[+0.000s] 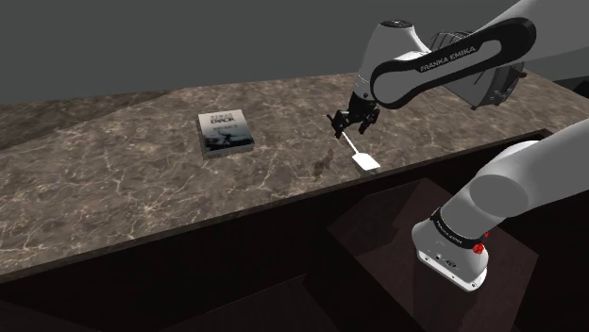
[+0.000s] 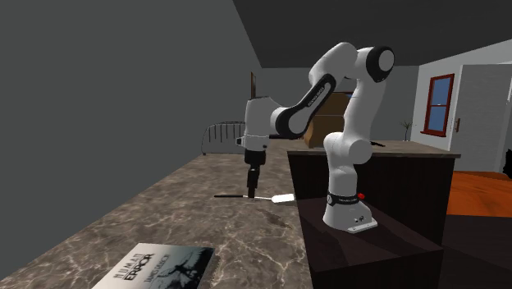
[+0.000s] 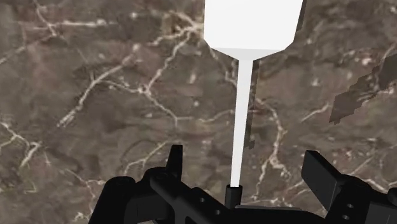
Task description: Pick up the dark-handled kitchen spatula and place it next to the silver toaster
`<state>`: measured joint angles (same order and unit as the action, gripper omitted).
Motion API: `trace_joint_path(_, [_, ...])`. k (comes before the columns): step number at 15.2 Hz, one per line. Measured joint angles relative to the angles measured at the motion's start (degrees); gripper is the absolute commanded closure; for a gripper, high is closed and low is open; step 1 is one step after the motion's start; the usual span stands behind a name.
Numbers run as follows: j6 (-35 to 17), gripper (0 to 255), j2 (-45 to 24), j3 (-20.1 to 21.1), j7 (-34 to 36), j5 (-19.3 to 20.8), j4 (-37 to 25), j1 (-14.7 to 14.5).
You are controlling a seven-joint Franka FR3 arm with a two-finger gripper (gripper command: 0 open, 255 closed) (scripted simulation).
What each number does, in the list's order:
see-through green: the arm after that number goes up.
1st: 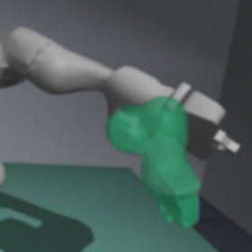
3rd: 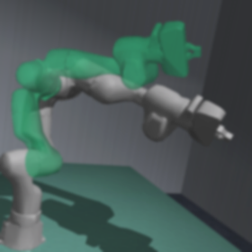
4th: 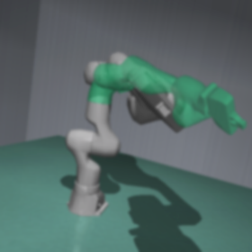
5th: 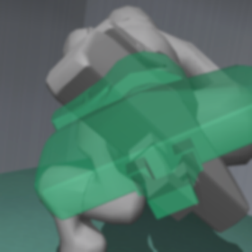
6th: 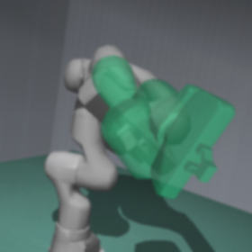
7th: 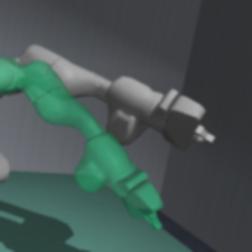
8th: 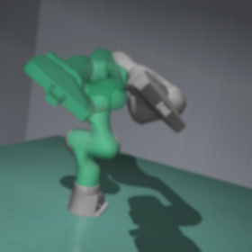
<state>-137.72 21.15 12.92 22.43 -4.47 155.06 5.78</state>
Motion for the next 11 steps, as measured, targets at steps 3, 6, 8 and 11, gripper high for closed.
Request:
trace_joint_path(3, [-1.31,0,-0.89,0.07,0.04,0.14,0.4,0.13])
trace_joint_path(6, [-1.49,0,-0.98,0.08,0.05,0.14,0.47,0.14])
trace_joint_path(8, [-1.5,255,-0.98,0.09,0.05,0.14,0.48,0.14])
trace_joint_path(11, [-1.5,255,-0.98,0.09,0.05,0.14,0.48,0.14])
